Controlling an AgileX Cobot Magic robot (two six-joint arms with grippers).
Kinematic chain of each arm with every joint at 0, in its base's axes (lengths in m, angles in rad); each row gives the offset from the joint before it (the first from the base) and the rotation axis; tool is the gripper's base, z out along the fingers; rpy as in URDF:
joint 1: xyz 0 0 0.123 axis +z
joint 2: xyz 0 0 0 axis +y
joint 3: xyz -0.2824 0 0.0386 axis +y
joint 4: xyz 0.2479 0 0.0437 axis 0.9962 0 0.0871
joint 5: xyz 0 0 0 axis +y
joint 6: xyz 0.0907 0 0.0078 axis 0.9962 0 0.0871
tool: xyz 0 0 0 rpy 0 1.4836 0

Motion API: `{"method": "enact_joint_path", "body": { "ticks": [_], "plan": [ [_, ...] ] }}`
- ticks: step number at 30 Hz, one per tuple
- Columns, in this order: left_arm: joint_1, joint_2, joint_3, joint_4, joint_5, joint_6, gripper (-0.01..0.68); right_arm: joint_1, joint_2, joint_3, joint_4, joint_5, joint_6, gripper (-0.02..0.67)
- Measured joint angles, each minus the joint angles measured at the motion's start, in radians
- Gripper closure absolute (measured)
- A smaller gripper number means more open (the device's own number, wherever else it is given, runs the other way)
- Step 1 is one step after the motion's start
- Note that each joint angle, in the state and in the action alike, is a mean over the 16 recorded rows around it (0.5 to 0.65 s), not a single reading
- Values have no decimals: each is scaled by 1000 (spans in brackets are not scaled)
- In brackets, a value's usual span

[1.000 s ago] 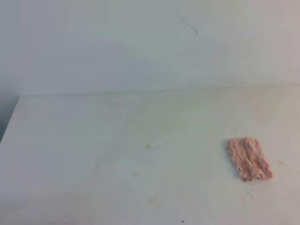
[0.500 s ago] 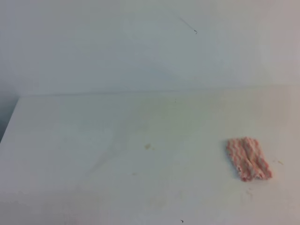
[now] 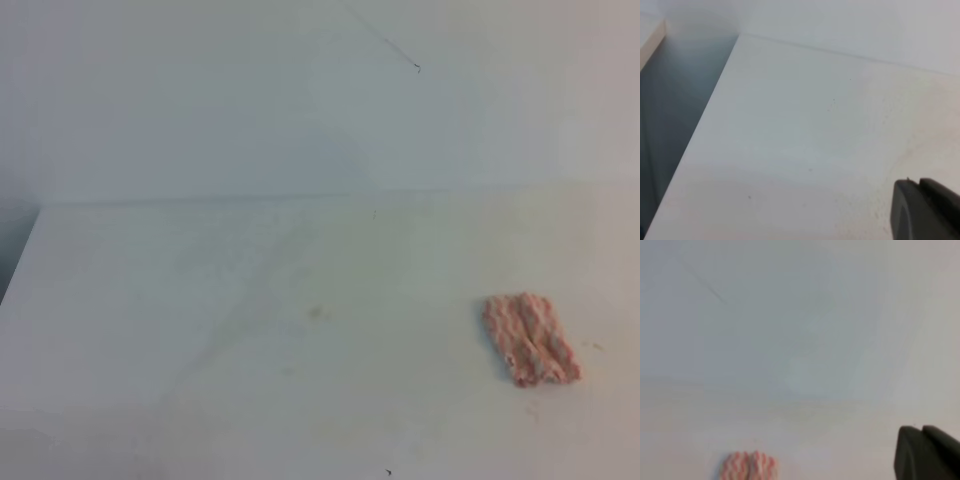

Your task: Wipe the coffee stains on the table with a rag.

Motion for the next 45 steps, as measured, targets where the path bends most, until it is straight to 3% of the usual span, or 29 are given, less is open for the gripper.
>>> {"method": "enact_joint_path", "body": {
  "ticks": [6, 13, 45],
  "plan": [
    [0, -2, 0, 0, 0, 0, 674, -47, -172, 262, -1, -46, 74, 652],
    [1, -2, 0, 0, 1, 0, 674, -76, -244, 397, -21, -42, 118, 652],
    [2, -2, 0, 0, 0, 0, 674, -25, -245, 411, -89, -10, 110, 652]
  ]
}}
